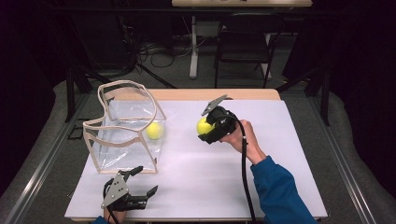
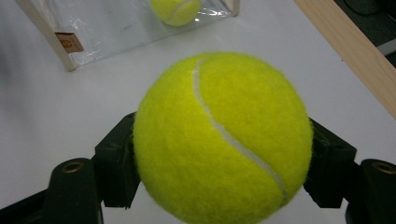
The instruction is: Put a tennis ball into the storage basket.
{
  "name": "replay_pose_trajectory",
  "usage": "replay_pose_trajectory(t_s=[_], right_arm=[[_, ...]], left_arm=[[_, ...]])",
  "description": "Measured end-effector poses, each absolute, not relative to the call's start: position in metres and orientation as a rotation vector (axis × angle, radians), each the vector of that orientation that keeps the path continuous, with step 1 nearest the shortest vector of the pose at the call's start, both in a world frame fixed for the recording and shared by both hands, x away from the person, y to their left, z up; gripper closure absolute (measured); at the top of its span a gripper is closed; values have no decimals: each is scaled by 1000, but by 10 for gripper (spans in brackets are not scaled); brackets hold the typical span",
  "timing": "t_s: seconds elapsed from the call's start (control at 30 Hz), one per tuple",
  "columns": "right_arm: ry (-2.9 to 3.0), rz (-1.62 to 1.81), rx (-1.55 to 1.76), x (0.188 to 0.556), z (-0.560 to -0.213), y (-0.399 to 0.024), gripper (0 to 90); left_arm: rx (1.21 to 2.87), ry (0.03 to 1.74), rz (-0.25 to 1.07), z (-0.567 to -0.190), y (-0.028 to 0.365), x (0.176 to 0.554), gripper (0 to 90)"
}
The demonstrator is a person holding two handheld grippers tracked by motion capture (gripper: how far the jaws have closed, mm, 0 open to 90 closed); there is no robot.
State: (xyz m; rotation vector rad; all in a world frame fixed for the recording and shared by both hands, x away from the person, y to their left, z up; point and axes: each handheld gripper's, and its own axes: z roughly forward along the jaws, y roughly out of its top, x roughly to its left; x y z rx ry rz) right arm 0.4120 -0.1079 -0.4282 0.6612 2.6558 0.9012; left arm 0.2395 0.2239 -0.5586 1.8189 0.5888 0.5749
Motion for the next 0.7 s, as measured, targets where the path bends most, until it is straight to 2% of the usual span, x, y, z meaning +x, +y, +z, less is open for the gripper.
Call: replay_pose_trajectory(t_s=[0.7], right_arm=[[2651, 926, 637, 420, -413, -97, 260]], left_arm=[[1822, 588, 571, -559, 224, 240, 159]])
